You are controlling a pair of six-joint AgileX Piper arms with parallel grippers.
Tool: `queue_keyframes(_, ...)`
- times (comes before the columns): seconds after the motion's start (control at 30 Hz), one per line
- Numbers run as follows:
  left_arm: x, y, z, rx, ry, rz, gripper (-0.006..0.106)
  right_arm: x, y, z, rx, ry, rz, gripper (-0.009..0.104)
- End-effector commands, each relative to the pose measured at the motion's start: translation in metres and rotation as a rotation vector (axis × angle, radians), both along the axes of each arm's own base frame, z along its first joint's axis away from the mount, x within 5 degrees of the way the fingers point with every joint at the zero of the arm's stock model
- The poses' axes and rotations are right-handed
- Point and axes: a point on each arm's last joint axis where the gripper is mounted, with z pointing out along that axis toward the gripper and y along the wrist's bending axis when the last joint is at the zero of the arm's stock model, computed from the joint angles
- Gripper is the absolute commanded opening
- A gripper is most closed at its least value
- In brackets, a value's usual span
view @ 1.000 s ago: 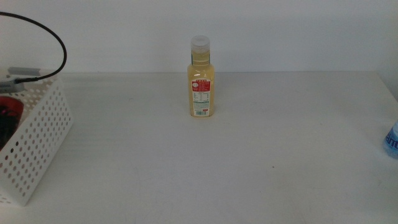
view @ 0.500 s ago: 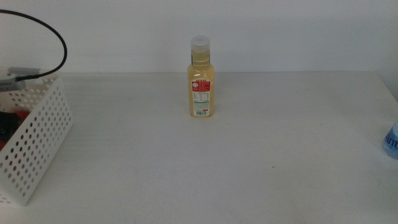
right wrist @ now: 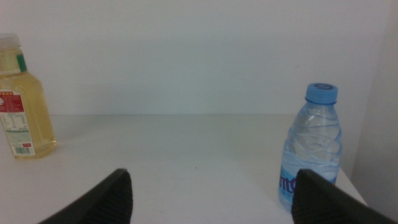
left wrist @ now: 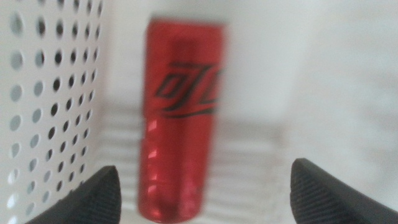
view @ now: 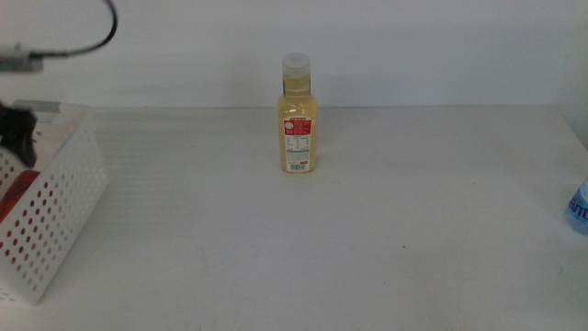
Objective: Use arms to grab the bottles and put them into the dustbin to the left of the table.
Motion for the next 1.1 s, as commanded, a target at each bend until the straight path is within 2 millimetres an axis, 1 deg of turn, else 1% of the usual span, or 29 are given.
queue_keyframes(0.0,-0.016,-0.023,0.059,0.018,-0.181,0.002,0.085,-0.003,-0.001,0.011,-0.021,-0.112,-0.011,0.067)
queue_keyframes(0.07,-0.028,-0.043,0.079,0.017,-0.265,-0.027,0.083,-0.003,-0.001,0.011,-0.021,-0.112,-0.011,0.067)
queue_keyframes(0.17,-0.047,-0.074,0.1,0.013,-0.38,-0.086,0.078,-0.003,-0.001,0.011,-0.021,-0.112,-0.011,0.067)
queue_keyframes(0.23,-0.059,-0.09,0.109,0.006,-0.457,-0.126,0.076,-0.003,-0.001,0.011,-0.021,-0.112,-0.011,0.067)
queue_keyframes(0.37,-0.088,-0.122,0.118,-0.028,-0.582,-0.208,0.07,-0.003,-0.001,0.011,-0.021,-0.112,-0.011,0.067)
queue_keyframes(0.5,-0.11,-0.15,0.116,-0.076,-0.675,-0.289,0.066,-0.003,-0.001,0.011,-0.021,-0.112,-0.011,0.067)
queue_keyframes(0.6,-0.125,-0.17,0.108,-0.129,-0.75,-0.34,0.066,-0.003,-0.001,0.011,-0.021,-0.112,-0.011,0.067)
queue_keyframes(0.73,-0.141,-0.189,0.088,-0.193,-0.825,-0.394,0.066,-0.003,-0.001,0.011,-0.021,-0.112,-0.011,0.067)
queue_keyframes(0.8,-0.149,-0.196,0.073,-0.233,-0.849,-0.405,0.066,-0.003,-0.001,0.011,-0.021,-0.112,-0.011,0.067)
queue_keyframes(0.93,-0.16,-0.204,0.044,-0.3,-0.908,-0.405,0.066,-0.003,-0.001,0.011,-0.021,-0.112,-0.011,0.067)
queue_keyframes(1.07,-0.165,-0.208,0.016,-0.386,-0.952,-0.348,0.066,-0.003,-0.001,0.011,-0.021,-0.112,-0.011,0.067)
